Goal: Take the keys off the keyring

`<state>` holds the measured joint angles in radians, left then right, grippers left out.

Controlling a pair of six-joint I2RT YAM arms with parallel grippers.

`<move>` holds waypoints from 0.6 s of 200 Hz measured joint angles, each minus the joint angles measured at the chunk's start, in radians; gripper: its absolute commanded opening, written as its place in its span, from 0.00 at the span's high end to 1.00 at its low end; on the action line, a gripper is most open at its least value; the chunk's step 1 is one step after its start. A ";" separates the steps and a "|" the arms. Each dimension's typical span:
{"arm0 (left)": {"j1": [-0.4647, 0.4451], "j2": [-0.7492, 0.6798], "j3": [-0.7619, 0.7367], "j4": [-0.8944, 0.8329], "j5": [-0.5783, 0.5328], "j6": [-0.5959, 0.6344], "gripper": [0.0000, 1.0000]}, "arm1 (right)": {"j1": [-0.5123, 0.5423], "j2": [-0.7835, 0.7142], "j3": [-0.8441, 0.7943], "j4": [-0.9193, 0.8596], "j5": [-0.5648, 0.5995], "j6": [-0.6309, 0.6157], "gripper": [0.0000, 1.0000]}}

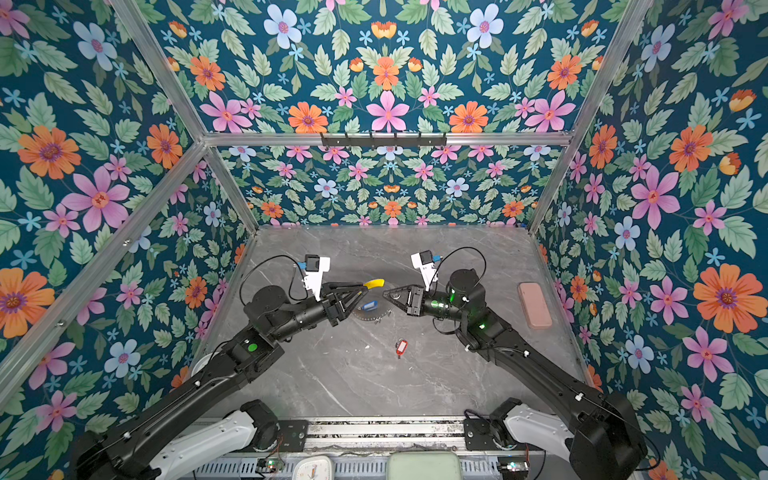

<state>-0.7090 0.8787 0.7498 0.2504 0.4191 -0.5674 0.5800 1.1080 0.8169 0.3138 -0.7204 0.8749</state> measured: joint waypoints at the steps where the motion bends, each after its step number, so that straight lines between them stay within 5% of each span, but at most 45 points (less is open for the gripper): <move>1: 0.000 -0.004 0.000 -0.004 -0.001 0.003 0.57 | -0.001 0.000 0.002 -0.002 -0.003 -0.002 1.00; 62: 0.033 -0.124 -0.021 -0.172 -0.026 0.098 0.46 | -0.051 0.085 0.143 -0.143 -0.283 -0.161 1.00; 120: 0.076 -0.110 -0.027 -0.203 0.150 0.079 0.48 | -0.053 0.112 0.201 -0.334 -0.485 -0.378 1.00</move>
<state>-0.6327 0.7689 0.7223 0.0475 0.5690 -0.4889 0.5266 1.2198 1.0180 -0.0204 -1.2057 0.4973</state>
